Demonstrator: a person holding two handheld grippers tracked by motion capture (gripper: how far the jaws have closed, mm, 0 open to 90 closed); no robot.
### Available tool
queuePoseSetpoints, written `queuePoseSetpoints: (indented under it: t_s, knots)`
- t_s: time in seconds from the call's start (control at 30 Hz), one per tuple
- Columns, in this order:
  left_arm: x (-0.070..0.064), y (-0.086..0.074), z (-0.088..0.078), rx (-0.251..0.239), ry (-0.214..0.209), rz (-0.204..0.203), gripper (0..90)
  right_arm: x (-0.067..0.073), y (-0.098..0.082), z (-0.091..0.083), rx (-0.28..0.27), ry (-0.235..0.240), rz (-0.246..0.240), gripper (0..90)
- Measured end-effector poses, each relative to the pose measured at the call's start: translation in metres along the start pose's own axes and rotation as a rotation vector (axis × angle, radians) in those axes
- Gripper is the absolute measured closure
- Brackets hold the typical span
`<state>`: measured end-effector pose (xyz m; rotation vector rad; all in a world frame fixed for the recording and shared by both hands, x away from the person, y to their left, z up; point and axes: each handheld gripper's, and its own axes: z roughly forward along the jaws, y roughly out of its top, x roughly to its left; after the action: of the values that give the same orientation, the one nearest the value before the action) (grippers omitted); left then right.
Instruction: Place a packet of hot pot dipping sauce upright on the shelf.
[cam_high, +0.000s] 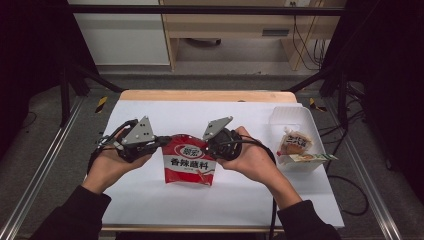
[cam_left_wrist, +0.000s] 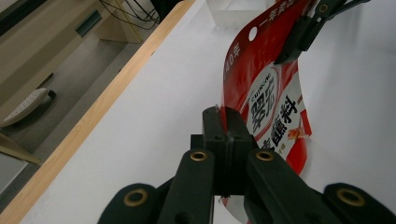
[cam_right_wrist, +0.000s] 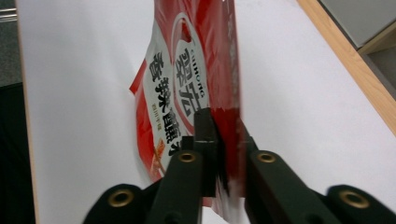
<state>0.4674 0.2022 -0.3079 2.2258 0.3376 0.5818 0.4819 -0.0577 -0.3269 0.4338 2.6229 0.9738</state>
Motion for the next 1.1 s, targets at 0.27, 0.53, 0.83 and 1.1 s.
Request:
queuePoseSetpoints:
  t_s: [0.27, 0.53, 0.83, 1.1]
  knots:
    - [0.003, -0.009, -0.002, -0.019, -0.013, -0.045, 63.0, 0.002, 0.005, 0.0, 0.007, -0.001, -0.028, 89.5]
    - [-0.001, -0.033, -0.003, -0.065, -0.008, -0.133, 25.8, 0.0, 0.012, -0.005, 0.016, -0.017, -0.048, 89.6]
    - [-0.001, -0.065, 0.001, -0.025, 0.025, -0.252, 14.0, -0.008, 0.013, -0.016, 0.021, -0.04, -0.053, 89.7]
    - [-0.008, -0.09, -0.001, -0.012, 0.058, -0.29, 12.8, -0.015, 0.01, -0.027, 0.027, -0.058, -0.044, 89.7]
